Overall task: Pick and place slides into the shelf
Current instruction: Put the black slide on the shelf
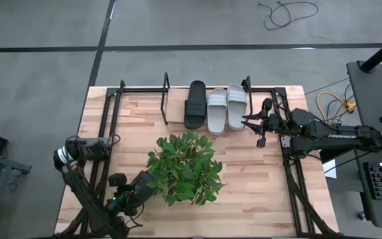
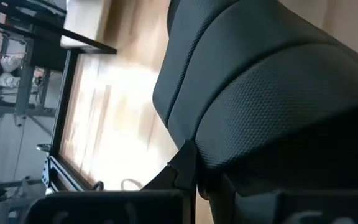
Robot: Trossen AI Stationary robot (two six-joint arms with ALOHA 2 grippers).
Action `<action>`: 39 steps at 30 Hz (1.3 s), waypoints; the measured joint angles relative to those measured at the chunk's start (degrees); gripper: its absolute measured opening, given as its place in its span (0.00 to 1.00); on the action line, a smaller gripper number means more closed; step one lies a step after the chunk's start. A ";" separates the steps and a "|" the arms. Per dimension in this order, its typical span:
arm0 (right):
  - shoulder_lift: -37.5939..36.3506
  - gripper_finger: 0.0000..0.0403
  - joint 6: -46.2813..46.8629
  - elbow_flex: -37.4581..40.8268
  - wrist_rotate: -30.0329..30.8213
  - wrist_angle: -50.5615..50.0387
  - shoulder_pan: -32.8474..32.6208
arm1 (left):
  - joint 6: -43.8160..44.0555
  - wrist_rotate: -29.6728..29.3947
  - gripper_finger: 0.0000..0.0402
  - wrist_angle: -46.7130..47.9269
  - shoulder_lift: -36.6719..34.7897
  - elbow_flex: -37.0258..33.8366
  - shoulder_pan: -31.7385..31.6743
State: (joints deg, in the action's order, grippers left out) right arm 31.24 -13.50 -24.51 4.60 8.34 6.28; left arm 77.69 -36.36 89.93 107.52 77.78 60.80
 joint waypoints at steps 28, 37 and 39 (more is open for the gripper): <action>0.00 0.20 -0.02 0.11 0.00 -0.12 0.00 | -4.59 -32.28 0.00 0.18 -31.75 -14.36 -11.24; -0.01 0.17 -0.07 0.11 0.00 -0.11 0.00 | -5.08 -42.20 0.00 -0.11 -34.71 -15.33 -22.74; -0.01 0.17 -0.06 0.11 0.00 -0.13 0.00 | -5.16 -44.27 0.00 -0.41 -33.78 -14.40 -24.81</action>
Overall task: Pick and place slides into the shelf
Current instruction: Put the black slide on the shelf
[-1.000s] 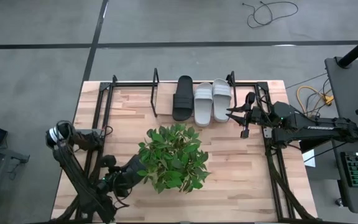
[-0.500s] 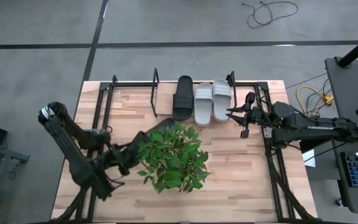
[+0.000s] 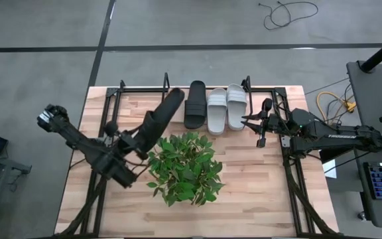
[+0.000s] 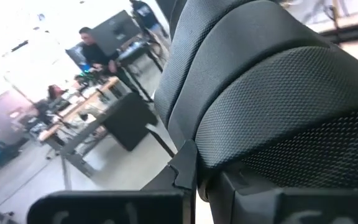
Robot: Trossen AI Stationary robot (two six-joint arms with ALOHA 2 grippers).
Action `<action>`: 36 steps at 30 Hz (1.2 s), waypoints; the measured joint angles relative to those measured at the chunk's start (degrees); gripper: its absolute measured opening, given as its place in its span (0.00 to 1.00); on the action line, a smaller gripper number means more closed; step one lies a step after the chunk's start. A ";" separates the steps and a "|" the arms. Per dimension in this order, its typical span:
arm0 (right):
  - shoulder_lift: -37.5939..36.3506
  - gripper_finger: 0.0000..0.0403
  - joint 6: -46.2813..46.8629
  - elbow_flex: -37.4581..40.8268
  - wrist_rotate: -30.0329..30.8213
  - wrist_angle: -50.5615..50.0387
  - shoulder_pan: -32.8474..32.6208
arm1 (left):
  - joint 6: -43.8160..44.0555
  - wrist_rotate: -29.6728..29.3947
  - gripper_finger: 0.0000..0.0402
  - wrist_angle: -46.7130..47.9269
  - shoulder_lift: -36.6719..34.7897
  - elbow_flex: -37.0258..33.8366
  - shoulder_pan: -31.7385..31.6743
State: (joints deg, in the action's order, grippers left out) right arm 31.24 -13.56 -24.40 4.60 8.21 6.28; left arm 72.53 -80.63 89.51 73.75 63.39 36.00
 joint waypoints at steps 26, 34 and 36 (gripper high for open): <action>-0.02 0.19 0.03 0.00 0.00 -0.36 0.00 | -7.19 -9.49 0.00 -5.55 14.18 10.06 -18.96; -0.01 0.19 0.04 0.00 0.00 -0.42 0.00 | -10.78 -8.30 0.00 -4.94 14.58 8.98 -19.07; 0.00 0.18 0.04 0.00 0.00 -0.56 0.00 | -13.24 -7.30 0.00 -4.89 14.00 8.54 -19.07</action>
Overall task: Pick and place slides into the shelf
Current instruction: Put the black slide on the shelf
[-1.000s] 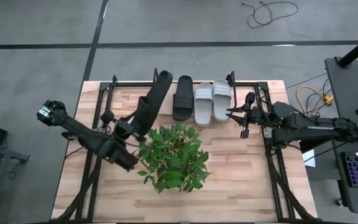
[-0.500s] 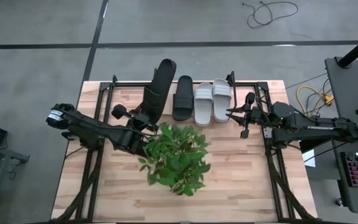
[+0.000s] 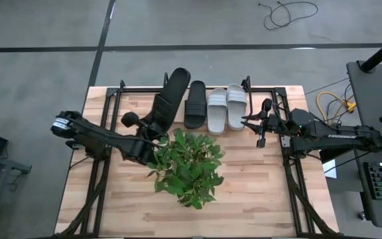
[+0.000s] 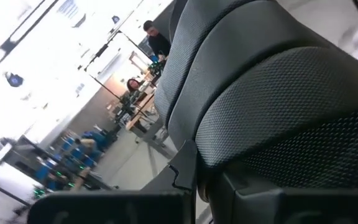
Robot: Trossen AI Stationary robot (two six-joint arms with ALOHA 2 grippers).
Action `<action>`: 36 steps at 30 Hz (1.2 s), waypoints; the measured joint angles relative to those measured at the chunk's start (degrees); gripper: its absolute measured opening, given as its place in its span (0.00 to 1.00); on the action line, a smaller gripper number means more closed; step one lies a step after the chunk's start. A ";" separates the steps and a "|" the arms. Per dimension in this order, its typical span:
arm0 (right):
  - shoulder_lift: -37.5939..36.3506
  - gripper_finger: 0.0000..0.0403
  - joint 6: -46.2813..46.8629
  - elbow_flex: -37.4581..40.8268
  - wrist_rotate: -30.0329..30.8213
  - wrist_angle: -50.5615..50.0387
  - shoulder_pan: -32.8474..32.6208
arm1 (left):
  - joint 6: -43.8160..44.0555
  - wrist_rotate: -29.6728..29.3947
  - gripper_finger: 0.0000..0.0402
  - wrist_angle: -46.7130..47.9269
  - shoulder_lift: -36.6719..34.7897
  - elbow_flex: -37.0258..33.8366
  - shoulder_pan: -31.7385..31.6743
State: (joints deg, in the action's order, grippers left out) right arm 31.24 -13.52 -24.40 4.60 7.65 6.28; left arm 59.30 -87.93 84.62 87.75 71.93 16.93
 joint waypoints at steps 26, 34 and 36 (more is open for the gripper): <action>-0.01 0.18 0.00 0.44 0.00 -0.18 0.00 | -10.24 -2.13 0.00 -4.70 11.23 -1.85 -0.72; 0.00 0.19 -0.02 0.59 0.00 -0.13 0.00 | -9.96 -2.12 0.00 -4.69 13.43 -1.85 -3.07; 0.00 0.18 -0.05 0.66 0.00 -0.16 0.00 | -8.57 -2.00 0.00 -4.86 13.05 -1.62 -3.74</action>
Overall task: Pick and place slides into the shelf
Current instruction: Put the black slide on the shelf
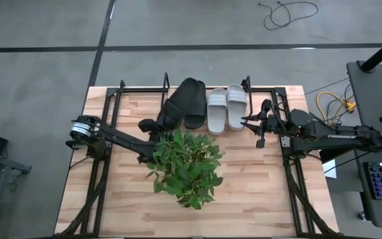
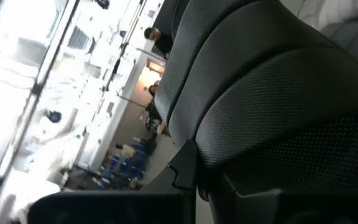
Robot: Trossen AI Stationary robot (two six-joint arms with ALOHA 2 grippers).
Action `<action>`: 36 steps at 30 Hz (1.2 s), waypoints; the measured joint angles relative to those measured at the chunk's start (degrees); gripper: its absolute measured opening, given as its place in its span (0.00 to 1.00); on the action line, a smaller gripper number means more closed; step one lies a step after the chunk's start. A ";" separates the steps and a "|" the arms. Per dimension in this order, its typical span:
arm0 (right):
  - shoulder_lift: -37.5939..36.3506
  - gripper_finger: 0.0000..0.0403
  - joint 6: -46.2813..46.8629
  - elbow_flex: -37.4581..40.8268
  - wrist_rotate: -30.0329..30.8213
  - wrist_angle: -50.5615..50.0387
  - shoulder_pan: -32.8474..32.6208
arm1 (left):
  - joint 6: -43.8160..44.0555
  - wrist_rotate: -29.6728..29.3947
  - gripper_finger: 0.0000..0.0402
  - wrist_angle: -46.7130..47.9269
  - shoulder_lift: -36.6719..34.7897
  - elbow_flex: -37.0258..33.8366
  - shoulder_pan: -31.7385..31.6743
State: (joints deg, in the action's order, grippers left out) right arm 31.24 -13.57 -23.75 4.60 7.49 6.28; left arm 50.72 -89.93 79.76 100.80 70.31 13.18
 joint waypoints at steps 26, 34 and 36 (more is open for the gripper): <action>0.01 0.18 -0.16 0.09 0.00 0.04 0.00 | -42.35 7.10 0.00 -42.23 -0.64 -0.05 -9.48; -0.01 0.18 -0.15 0.09 0.00 0.04 0.00 | -42.52 7.65 0.00 -48.56 0.01 -0.21 -10.35; 0.01 0.17 -0.16 0.09 0.00 0.02 0.00 | -42.68 7.58 0.00 -49.74 0.43 -0.20 -10.62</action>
State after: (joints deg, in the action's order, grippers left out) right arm 31.24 -13.73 -23.66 4.60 7.51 6.28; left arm 8.04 -82.35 30.01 101.23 70.11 2.56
